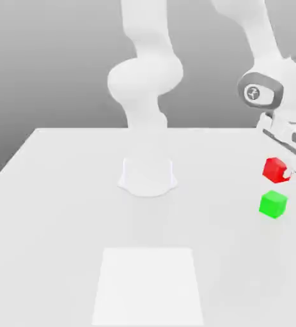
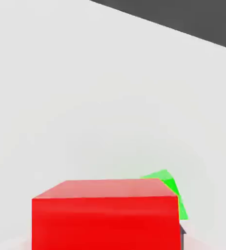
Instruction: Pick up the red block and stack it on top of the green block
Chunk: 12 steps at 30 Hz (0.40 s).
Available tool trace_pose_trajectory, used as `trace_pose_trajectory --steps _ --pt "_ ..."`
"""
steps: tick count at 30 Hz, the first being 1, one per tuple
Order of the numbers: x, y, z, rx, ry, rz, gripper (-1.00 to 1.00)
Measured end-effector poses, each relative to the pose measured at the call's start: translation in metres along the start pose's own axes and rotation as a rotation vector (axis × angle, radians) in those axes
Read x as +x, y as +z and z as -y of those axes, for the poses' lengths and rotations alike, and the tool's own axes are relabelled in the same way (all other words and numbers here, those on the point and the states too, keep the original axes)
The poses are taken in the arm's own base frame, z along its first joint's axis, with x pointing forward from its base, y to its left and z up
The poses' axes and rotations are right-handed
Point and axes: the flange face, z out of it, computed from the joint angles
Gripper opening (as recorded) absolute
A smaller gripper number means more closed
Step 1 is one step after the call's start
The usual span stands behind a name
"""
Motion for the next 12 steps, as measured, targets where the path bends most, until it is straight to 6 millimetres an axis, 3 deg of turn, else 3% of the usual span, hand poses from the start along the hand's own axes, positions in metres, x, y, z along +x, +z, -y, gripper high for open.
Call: trace_pose_trajectory --steps 12 --pt "-0.003 0.03 -0.005 -0.004 0.011 0.025 -1.0"
